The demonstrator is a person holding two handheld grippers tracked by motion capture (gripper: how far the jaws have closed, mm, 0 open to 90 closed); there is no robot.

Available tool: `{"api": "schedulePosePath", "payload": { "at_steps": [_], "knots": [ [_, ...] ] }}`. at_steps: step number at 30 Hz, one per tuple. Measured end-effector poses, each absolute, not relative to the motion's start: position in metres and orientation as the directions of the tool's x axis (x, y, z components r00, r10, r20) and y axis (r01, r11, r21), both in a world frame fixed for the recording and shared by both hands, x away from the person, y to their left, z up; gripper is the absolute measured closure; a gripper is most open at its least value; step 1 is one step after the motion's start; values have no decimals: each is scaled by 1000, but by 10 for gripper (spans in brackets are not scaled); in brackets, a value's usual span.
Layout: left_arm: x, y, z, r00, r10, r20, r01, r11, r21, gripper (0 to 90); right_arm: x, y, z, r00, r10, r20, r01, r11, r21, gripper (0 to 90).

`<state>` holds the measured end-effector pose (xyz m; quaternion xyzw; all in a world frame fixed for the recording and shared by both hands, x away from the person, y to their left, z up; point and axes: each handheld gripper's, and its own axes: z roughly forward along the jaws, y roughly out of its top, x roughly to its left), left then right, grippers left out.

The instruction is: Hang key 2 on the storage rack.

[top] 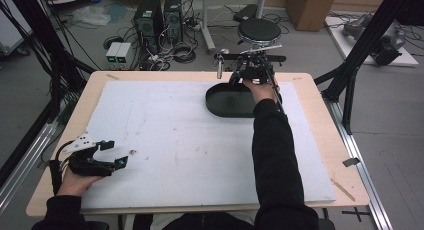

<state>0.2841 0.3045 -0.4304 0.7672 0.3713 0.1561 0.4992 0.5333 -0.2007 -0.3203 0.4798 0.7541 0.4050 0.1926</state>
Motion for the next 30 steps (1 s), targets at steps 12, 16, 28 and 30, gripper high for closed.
{"api": "schedulePosePath", "payload": {
  "at_steps": [12,16,28,30],
  "knots": [
    [284,306,-431,669,727,-153,425,-205,882,134,521,-198,-345,-437,897,64,677,280,681,7],
    [285,306,-431,668,728,-153,425,-205,882,134,510,-205,-345,-468,880,86,648,276,710,7],
    [286,304,-432,671,727,-147,429,-218,877,134,469,-226,-343,-523,850,67,601,311,736,8],
    [286,304,-433,669,728,-147,431,-219,876,134,464,-230,-343,-528,847,63,597,317,737,8]
  ]
}}
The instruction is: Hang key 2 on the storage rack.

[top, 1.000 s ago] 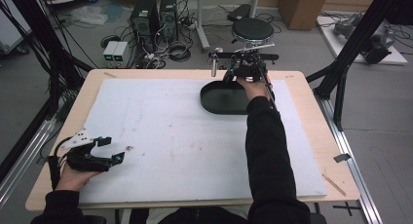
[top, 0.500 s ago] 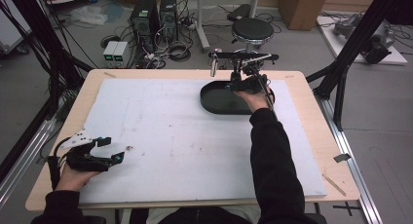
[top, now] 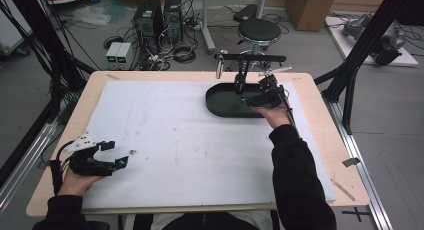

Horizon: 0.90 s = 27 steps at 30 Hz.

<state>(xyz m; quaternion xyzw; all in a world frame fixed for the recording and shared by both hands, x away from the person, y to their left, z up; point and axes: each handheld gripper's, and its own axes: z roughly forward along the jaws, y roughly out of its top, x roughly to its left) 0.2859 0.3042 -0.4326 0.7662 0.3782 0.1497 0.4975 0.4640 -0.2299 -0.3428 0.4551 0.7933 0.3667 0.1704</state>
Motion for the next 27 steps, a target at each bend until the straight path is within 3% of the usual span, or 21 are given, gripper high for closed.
{"api": "schedulePosePath", "payload": {
  "at_steps": [27],
  "knots": [
    [287,304,-434,662,734,-150,442,-222,869,134,400,-290,-363,-534,841,85,572,285,769,8]
  ]
}}
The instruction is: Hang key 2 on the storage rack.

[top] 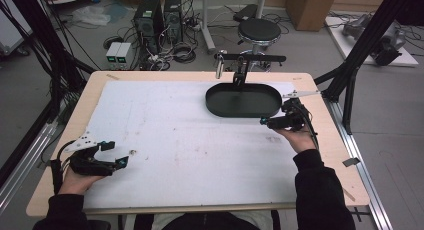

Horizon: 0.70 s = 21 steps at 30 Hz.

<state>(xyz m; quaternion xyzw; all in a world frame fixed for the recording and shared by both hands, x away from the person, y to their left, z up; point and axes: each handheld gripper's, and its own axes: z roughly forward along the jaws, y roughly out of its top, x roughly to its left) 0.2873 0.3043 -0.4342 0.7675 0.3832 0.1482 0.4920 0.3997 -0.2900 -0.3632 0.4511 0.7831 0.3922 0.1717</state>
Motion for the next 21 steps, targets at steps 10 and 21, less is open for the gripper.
{"api": "schedulePosePath", "payload": {
  "at_steps": [10,21],
  "knots": [
    [287,305,-434,661,736,-144,446,-232,864,134,381,-310,-383,-530,840,115,594,271,758,8],
    [284,307,-435,649,747,-145,454,-228,862,134,363,-319,-406,-548,826,128,623,301,722,8]
  ]
}}
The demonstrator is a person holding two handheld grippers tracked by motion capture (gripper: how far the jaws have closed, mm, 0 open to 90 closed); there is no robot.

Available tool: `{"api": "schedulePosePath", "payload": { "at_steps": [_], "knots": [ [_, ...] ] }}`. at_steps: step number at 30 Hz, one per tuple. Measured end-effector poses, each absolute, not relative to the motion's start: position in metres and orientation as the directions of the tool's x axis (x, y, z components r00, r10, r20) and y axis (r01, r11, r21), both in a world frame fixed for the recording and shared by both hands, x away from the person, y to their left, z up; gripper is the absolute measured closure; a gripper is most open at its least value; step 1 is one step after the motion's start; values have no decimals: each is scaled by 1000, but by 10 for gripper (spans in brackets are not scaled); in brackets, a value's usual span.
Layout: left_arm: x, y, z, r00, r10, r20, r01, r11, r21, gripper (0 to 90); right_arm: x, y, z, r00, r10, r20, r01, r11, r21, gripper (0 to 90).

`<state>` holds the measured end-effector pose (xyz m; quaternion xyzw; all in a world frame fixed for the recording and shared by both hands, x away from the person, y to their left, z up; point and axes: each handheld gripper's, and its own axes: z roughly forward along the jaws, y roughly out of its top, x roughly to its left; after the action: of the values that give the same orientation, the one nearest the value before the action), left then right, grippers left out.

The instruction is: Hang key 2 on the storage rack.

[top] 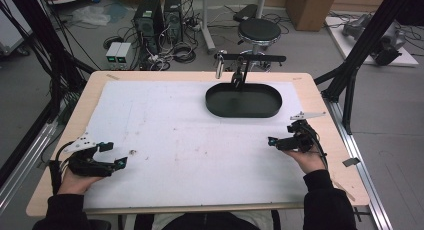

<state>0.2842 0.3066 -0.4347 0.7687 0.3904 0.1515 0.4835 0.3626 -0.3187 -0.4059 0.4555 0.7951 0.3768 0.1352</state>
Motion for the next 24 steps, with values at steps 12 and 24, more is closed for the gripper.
{"api": "schedulePosePath", "payload": {
  "at_steps": [12,24],
  "knots": [
    [284,307,-435,644,751,-147,460,-226,859,134,334,-328,-424,-570,811,129,621,324,713,8],
    [284,307,-437,642,753,-144,468,-236,852,134,318,-338,-436,-568,809,149,621,303,723,8]
  ]
}}
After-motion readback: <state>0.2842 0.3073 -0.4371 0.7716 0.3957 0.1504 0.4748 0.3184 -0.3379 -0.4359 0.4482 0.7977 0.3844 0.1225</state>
